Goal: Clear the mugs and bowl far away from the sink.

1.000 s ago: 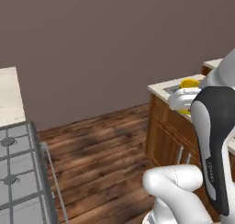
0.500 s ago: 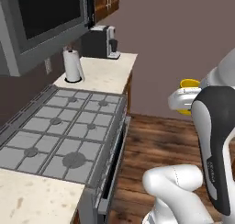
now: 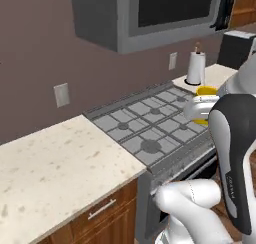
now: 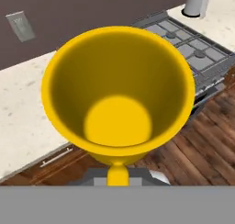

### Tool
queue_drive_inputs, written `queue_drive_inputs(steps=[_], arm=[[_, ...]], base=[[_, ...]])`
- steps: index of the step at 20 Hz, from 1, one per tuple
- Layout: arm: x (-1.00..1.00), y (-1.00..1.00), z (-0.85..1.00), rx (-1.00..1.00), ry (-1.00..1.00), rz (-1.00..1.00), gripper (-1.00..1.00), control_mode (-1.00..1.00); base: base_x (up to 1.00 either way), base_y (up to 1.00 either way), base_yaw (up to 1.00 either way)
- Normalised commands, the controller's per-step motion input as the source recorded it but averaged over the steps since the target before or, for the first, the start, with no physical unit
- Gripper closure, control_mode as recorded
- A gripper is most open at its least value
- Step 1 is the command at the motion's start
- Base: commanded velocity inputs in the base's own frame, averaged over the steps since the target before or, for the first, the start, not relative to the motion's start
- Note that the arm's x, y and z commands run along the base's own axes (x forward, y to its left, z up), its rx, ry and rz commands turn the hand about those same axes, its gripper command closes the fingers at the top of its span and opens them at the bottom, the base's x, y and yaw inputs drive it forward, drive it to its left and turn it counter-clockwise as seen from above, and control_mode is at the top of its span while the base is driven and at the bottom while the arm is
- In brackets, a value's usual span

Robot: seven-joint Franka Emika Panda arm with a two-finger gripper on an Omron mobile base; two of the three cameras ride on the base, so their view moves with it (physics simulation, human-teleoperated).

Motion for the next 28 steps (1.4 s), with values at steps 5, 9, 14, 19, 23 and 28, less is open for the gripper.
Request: queue_drive_inputs(steps=[5,9,14,19,23,28], arm=[[0.00,0.00,0.00,0.00,0.00,0.00,1.00,1.00],[0.00,0.00,0.00,0.00,0.00,0.00,1.00,1.00],[0.00,0.00,0.00,0.00,0.00,0.00,1.00,1.00],[0.00,0.00,0.00,0.00,0.00,0.00,1.00,1.00],[0.00,0.00,0.00,0.00,0.00,0.00,1.00,1.00],[0.00,0.00,0.00,0.00,0.00,0.00,1.00,1.00]], base=[[0.00,0.00,0.94],[0.00,0.00,0.57],[0.21,0.15,0.24],[0.19,0.78,0.00],[0.12,1.00,-0.08],[0.28,0.58,-0.08]])
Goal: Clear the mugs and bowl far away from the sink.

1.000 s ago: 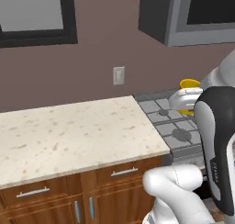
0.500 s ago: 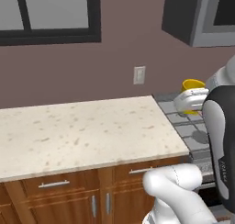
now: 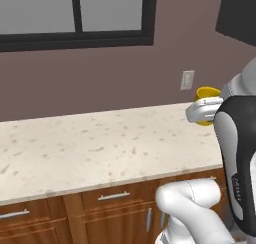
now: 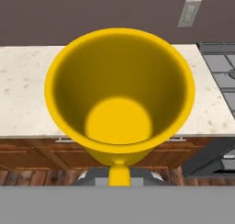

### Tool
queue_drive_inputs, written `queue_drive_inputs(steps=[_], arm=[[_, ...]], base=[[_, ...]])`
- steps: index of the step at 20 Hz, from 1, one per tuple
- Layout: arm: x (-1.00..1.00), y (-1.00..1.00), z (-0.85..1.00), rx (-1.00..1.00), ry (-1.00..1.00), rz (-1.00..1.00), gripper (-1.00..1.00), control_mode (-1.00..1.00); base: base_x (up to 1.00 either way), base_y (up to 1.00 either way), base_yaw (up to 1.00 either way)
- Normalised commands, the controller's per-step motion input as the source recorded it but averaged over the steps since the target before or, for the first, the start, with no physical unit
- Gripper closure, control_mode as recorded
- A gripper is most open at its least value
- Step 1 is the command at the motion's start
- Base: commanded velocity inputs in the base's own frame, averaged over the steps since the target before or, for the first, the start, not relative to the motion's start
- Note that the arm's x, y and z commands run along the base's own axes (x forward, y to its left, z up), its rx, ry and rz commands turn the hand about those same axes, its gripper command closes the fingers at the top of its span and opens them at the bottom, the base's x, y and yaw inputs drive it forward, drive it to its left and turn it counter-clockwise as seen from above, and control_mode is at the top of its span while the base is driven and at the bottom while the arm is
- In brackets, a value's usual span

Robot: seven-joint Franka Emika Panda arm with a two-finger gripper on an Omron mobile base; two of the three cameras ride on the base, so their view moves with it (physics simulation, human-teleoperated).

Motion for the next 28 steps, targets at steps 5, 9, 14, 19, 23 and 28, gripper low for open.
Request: queue_drive_inputs(steps=[5,9,14,19,23,28], arm=[[0.00,0.00,0.00,0.00,0.00,0.00,1.00,1.00],[0.00,0.00,0.00,0.00,0.00,0.00,1.00,1.00],[0.00,0.00,0.00,0.00,0.00,0.00,1.00,1.00],[0.00,0.00,0.00,0.00,0.00,0.00,1.00,1.00],[0.17,0.04,-0.14,0.04,0.00,0.06,1.00,-1.00],[0.65,0.20,-0.60,0.06,0.00,0.10,1.00,-1.00]], base=[[0.85,0.23,-0.04],[0.78,0.15,-0.01],[0.58,0.03,0.18],[0.53,0.02,0.34],[0.45,0.04,0.21],[0.00,0.00,0.00]])
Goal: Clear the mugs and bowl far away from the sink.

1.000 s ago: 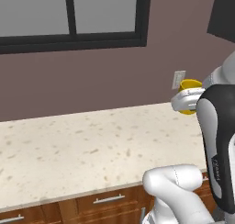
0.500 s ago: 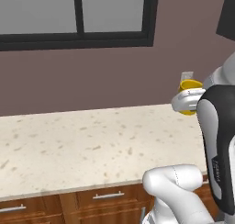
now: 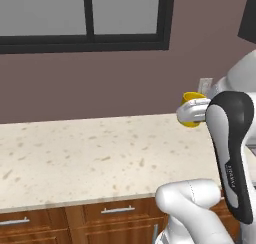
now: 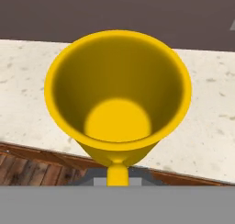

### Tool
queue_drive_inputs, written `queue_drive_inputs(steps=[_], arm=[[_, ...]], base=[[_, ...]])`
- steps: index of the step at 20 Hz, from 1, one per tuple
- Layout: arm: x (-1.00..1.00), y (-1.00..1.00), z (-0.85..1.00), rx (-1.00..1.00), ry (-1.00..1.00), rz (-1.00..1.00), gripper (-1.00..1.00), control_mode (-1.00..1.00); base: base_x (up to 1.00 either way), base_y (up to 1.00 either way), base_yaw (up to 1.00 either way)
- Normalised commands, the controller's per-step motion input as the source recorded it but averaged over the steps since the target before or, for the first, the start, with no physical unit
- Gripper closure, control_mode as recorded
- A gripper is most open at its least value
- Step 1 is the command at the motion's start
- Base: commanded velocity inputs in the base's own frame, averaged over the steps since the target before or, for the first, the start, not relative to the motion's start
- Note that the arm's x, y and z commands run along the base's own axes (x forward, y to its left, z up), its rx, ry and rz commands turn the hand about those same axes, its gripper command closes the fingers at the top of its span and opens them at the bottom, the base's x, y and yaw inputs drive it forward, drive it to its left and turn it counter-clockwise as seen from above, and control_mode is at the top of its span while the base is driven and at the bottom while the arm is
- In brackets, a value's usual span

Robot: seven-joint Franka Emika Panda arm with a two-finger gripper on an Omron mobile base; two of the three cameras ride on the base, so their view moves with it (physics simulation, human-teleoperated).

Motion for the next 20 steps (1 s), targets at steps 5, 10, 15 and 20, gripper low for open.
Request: queue_drive_inputs(steps=[5,10,15,20], arm=[[0.44,0.29,-0.74,0.04,-0.01,0.00,1.00,-1.00],[0.35,0.22,-0.53,-0.01,-0.04,0.00,1.00,-1.00],[0.43,0.20,-0.26,0.00,0.02,0.00,1.00,-1.00],[0.32,0.20,-0.07,-0.01,0.00,0.00,1.00,-1.00]], base=[[0.00,0.00,0.00],[0.00,0.00,0.00],[0.00,0.00,0.00],[0.00,0.00,0.00]])
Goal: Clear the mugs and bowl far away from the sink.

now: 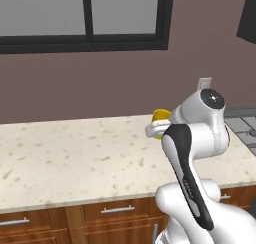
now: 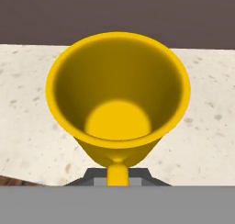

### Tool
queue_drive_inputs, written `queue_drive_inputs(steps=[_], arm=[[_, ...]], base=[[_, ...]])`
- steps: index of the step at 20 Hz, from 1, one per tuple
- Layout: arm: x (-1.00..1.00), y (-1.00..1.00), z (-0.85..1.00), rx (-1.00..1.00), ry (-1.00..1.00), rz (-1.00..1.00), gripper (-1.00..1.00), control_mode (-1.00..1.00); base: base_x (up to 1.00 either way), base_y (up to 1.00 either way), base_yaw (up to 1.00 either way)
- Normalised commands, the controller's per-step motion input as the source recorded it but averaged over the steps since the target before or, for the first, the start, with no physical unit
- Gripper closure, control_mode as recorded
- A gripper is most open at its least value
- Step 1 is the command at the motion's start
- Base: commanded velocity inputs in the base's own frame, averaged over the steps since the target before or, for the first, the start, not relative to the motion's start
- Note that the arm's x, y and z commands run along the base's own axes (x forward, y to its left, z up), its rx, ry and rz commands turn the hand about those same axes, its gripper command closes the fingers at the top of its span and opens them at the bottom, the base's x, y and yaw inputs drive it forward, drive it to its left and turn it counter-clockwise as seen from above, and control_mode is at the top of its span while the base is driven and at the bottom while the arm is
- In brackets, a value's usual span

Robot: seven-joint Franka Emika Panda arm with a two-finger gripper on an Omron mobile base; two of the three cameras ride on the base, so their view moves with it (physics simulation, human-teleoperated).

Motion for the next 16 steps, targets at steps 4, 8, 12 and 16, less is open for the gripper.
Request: queue_drive_inputs(steps=[4,8,12,16], arm=[[0.23,0.13,-0.13,0.00,0.00,-0.01,1.00,-1.00],[0.27,0.20,-0.35,0.00,0.00,-0.01,1.00,-1.00],[0.26,0.18,-0.42,0.00,0.00,-0.01,1.00,-1.00],[0.34,0.20,-0.43,0.00,0.00,-0.02,1.00,-1.00]], base=[[0.00,0.00,0.00],[0.00,0.00,0.00],[0.00,0.00,0.00],[0.00,0.00,0.00]])
